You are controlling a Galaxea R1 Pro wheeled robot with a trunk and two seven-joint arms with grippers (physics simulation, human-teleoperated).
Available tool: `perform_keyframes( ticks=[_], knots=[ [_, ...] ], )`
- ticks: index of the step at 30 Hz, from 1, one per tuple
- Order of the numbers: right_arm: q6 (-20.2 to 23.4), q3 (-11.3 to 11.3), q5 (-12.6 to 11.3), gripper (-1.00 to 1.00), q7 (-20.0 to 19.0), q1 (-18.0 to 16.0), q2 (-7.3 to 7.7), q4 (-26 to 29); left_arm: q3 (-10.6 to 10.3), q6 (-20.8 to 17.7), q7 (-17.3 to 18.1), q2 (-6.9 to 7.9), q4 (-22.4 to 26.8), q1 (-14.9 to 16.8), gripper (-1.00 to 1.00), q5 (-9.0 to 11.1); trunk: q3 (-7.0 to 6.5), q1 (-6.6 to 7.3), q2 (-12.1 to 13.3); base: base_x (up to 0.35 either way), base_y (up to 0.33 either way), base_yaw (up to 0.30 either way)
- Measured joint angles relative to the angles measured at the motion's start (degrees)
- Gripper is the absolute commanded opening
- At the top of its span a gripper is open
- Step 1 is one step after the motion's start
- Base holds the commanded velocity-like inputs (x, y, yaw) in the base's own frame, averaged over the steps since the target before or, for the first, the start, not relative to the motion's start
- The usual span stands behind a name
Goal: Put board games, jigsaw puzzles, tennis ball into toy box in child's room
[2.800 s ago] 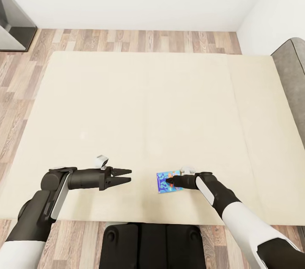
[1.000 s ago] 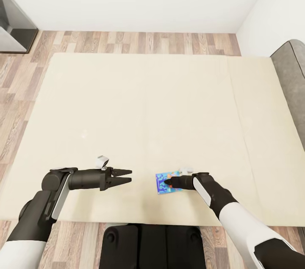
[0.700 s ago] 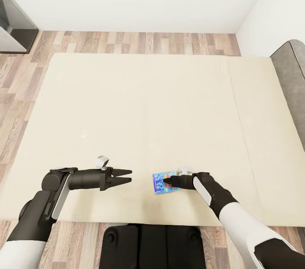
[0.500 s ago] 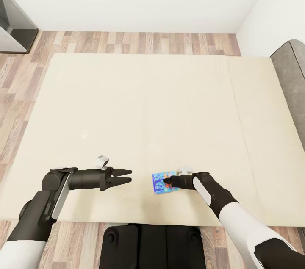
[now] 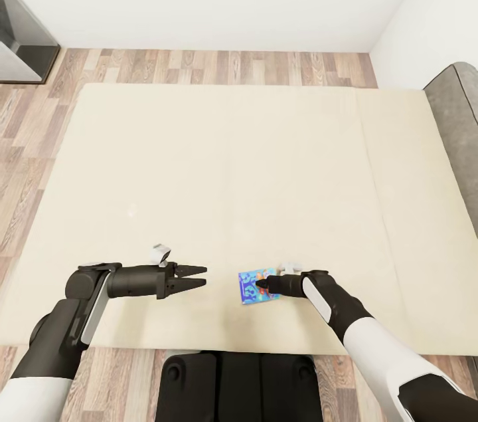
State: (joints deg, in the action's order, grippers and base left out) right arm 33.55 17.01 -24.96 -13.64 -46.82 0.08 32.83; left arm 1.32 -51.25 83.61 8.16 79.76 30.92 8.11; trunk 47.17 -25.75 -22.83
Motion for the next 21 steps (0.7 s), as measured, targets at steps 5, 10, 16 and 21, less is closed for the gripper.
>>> perform_keyframes(
  ticks=[5, 10, 16, 21],
  knots=[
    [0.0, 0.0, 0.0, 1.0, 0.0, 0.0, 0.0, 0.0, 0.0, 0.0, 0.0, 0.0, 0.01, 0.0, 1.0, 0.0, 0.0, 0.0, 0.0, 0.0, 0.013, 0.0],
    [0.0, 0.0, 0.0, 1.0, 0.0, 0.0, 0.0, 0.0, 0.0, 0.0, 0.0, 0.0, -0.03, 0.0, 1.0, 0.0, 0.0, 0.0, 0.0, 0.0, 0.031, 0.0],
    [0.0, 0.01, 0.0, 1.0, 0.0, 0.0, 0.0, 0.0, 0.0, 0.0, 0.0, 0.0, -0.04, 0.0, 1.0, 0.0, 0.0, 0.0, 0.0, 0.0, 0.007, 0.0],
    [0.0, 0.06, 0.0, 1.0, 0.0, 0.0, 0.0, 0.0, 0.0, 0.0, 0.0, 0.0, 0.01, 0.0, 1.0, 0.0, 0.0, 0.0, 0.0, 0.0, 0.001, 0.0]
  ],
)
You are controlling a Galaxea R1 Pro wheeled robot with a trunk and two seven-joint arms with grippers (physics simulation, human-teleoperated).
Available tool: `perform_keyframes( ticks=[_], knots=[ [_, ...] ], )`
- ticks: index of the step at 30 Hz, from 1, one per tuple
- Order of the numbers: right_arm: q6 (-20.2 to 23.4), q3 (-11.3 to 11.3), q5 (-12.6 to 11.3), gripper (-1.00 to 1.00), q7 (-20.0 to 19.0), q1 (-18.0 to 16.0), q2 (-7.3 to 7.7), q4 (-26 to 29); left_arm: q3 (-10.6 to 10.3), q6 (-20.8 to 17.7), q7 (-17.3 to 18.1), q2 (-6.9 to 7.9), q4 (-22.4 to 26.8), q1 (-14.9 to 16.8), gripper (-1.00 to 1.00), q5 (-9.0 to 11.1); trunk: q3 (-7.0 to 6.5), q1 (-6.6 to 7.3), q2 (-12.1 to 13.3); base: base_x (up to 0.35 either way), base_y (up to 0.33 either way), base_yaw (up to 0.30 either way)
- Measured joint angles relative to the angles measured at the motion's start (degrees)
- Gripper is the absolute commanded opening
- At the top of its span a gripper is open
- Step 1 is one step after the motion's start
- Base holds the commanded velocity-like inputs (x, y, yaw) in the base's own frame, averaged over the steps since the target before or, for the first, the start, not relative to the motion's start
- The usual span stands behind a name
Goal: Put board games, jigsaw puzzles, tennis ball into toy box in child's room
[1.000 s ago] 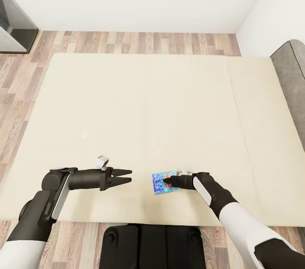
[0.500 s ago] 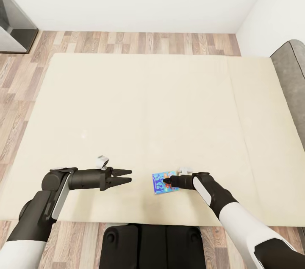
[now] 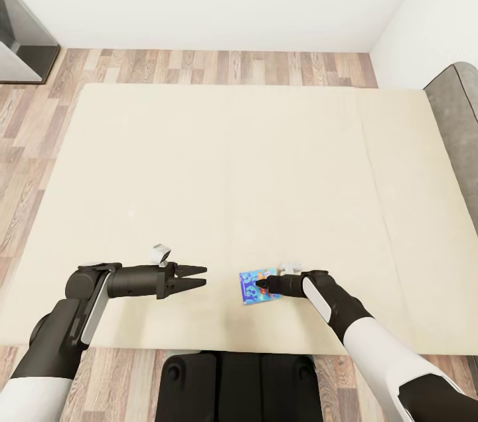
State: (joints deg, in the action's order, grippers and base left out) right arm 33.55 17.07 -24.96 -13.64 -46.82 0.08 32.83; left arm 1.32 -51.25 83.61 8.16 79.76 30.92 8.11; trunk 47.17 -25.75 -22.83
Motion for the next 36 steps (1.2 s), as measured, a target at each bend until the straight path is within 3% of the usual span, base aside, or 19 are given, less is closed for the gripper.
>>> perform_keyframes(
  ticks=[36],
  knots=[
    [0.0, 0.03, 0.01, 1.0, 0.0, -0.01, 0.0, 0.0, 0.0, 0.0, 0.0, 0.0, -0.03, 0.0, 1.0, 0.0, 0.0, 0.0, 0.0, 0.0, 0.013, 0.0]
  ],
)
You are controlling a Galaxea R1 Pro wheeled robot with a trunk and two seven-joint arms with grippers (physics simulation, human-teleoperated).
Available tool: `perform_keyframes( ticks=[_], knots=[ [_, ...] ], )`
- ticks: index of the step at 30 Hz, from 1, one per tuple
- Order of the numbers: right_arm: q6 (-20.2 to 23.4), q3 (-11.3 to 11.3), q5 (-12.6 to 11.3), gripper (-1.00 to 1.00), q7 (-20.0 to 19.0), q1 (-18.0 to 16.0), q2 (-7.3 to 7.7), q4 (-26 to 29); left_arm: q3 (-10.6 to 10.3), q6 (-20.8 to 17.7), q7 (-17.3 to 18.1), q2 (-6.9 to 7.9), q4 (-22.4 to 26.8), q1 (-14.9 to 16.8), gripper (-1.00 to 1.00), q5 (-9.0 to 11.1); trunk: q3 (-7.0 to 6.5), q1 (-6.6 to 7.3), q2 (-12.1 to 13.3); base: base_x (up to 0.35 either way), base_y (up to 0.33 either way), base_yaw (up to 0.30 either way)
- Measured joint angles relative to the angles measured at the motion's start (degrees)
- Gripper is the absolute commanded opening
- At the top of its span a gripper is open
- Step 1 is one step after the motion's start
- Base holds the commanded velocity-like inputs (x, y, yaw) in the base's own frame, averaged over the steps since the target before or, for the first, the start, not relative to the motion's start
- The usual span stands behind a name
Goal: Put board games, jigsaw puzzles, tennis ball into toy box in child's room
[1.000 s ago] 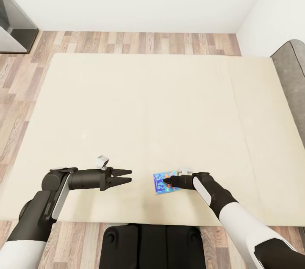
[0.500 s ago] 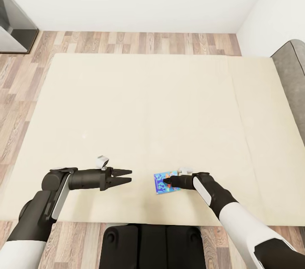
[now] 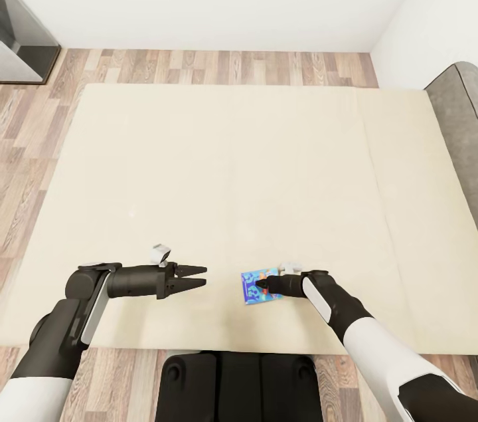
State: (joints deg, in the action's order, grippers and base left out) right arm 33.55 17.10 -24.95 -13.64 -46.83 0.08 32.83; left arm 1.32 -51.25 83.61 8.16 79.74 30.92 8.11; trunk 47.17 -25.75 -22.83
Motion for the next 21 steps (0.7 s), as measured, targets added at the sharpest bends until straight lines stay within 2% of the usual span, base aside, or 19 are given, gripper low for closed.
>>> perform_keyframes(
  ticks=[15, 21],
  knots=[
    [0.0, 0.0, 0.0, 1.0, 0.0, -0.01, 0.0, 0.0, 0.0, 0.0, -0.04, 0.0, -0.03, 0.0, 1.0, 0.0, 0.0, 0.0, 0.0, 0.0, 0.001, 0.0],
    [-0.01, 0.02, 0.04, 1.0, -0.01, 0.01, 0.0, 0.0, 0.02, -0.01, -0.01, -0.01, -0.03, 0.0, 1.0, -0.01, 0.0, 0.0, 0.0, 0.0, 0.1, 0.0]
  ],
)
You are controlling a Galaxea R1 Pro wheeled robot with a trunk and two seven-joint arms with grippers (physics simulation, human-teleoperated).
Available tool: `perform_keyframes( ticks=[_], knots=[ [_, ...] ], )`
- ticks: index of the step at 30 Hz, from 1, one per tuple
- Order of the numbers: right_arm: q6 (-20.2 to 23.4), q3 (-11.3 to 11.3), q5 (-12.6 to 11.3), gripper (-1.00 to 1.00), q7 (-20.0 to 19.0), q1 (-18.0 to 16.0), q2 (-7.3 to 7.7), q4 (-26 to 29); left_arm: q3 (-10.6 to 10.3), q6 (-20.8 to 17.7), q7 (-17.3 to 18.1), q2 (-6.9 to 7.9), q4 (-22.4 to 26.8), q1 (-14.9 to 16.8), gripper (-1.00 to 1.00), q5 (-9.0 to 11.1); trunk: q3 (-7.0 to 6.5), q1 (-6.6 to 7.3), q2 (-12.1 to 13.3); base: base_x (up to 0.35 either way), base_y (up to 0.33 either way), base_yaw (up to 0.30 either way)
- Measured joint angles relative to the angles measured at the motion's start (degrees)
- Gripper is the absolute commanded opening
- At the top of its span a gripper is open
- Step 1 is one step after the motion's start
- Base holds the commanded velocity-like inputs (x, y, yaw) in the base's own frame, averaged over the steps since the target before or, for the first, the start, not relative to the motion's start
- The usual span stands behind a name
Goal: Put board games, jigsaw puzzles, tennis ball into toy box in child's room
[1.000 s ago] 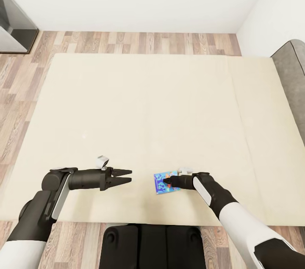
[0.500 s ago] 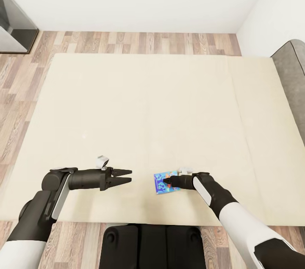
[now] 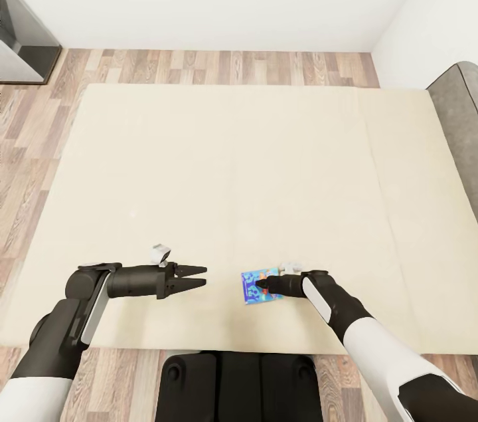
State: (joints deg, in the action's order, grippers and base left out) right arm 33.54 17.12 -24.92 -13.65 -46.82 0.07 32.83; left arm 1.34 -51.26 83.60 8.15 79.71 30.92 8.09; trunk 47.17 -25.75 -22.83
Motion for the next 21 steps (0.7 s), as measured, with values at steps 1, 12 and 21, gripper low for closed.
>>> perform_keyframes(
  ticks=[1, 12, 21],
  knots=[
    [0.0, -0.01, -0.01, 1.0, 0.0, 0.0, 0.0, 0.0, -0.01, 0.0, 0.0, 0.0, 0.0, 0.0, 1.0, 0.0, 0.0, 0.0, 0.0, 0.0, 0.11, 0.0],
    [0.01, 0.01, -0.03, 1.0, 0.01, 0.0, 0.01, 0.0, -0.01, 0.01, 0.01, 0.01, 0.0, 0.0, 1.0, 0.01, 0.0, 0.0, 0.0, 0.0, 0.022, 0.0],
    [0.01, 0.01, -0.04, 1.0, 0.0, 0.0, 0.0, 0.0, 0.0, 0.01, 0.01, 0.03, 0.0, 0.0, 1.0, 0.01, 0.0, 0.0, 0.0, 0.0, 0.099, 0.0]
  ],
)
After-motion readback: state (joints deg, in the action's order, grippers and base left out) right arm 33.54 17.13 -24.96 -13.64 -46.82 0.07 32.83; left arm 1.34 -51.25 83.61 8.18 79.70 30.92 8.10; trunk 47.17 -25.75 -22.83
